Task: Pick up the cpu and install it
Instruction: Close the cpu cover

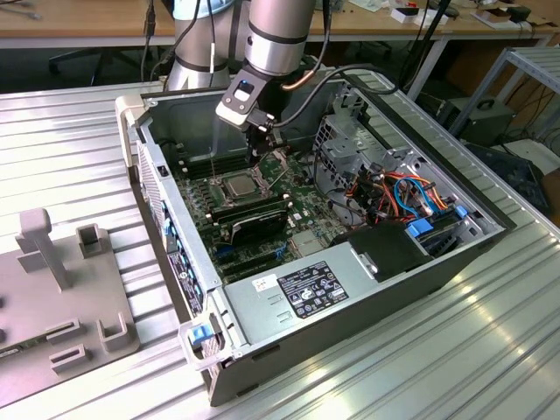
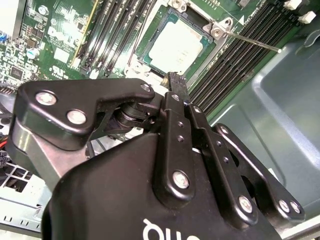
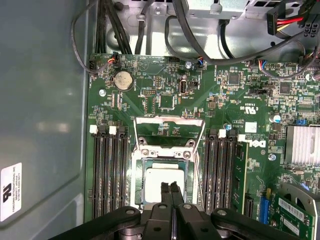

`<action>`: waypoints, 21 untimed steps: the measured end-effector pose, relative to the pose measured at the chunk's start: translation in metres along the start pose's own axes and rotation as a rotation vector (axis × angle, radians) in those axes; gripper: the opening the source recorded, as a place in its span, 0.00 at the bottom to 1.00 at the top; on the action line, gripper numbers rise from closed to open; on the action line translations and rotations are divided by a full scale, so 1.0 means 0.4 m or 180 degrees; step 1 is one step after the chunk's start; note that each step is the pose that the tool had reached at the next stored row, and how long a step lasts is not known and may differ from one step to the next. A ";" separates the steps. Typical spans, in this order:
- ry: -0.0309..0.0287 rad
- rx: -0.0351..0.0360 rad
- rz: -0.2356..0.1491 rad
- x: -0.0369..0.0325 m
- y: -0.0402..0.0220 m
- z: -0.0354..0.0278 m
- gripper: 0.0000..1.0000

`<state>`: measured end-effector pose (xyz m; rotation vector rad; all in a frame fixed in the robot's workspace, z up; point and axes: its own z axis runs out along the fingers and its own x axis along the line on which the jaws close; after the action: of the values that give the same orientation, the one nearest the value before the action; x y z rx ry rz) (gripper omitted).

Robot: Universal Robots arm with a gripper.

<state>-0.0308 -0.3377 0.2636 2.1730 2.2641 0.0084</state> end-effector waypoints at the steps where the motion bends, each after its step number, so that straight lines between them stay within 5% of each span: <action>1: 0.0000 0.0000 0.0000 0.000 0.000 0.000 0.11; 21: 0.0000 0.0000 0.0000 0.000 0.012 0.000 0.11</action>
<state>-0.0258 -0.3377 0.2636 2.1729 2.2641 0.0084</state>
